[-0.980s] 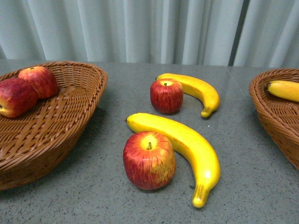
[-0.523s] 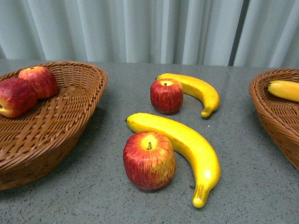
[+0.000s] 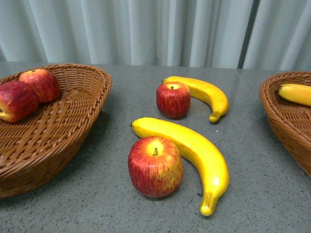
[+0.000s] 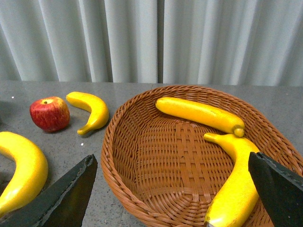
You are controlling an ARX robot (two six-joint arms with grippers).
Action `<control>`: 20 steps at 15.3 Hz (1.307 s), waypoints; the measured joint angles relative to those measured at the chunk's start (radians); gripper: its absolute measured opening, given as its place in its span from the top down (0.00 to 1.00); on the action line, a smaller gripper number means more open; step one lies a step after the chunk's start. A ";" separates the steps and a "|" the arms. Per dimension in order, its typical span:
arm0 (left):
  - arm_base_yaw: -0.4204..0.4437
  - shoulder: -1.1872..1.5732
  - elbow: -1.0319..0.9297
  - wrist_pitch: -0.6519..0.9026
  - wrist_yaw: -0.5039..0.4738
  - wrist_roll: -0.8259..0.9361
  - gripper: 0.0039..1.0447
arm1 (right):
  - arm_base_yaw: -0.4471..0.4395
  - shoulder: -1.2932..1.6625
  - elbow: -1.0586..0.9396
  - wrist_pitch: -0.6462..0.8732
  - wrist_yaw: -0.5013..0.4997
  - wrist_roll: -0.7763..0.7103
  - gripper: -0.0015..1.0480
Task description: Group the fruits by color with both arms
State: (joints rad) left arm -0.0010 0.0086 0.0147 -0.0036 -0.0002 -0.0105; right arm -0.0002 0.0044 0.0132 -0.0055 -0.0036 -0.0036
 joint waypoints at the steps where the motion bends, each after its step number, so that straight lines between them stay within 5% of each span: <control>1: 0.000 0.000 0.000 0.000 0.000 0.000 0.06 | 0.000 0.000 0.000 0.000 0.000 0.000 0.06; 2: 0.000 0.000 0.000 0.000 0.000 0.000 0.06 | 0.000 0.000 0.000 0.000 0.000 0.000 0.06; 4: -0.154 0.207 0.110 -0.192 -0.343 -0.046 0.06 | 0.000 0.000 0.000 0.000 0.002 0.000 0.06; 6: -0.109 0.421 0.177 0.021 -0.431 -0.021 0.06 | 0.000 0.000 0.000 0.000 0.004 0.002 0.06; 9: -0.108 0.877 0.373 0.391 -0.197 0.098 0.06 | 0.000 0.000 0.000 0.001 0.004 0.002 0.06; 12: -0.280 1.295 0.636 0.410 0.008 0.162 0.06 | 0.000 0.000 0.000 0.001 0.004 0.002 0.06; 16: -0.528 1.492 0.733 0.379 0.055 0.191 0.06 | 0.000 0.000 0.000 0.001 0.004 0.003 0.06; 20: -0.600 1.559 0.745 0.347 0.039 0.158 0.06 | 0.000 0.000 0.000 0.001 0.004 0.003 0.06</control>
State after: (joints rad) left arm -0.6014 1.5677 0.7593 0.3435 0.0383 0.1474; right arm -0.0002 0.0044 0.0132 -0.0044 0.0002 -0.0010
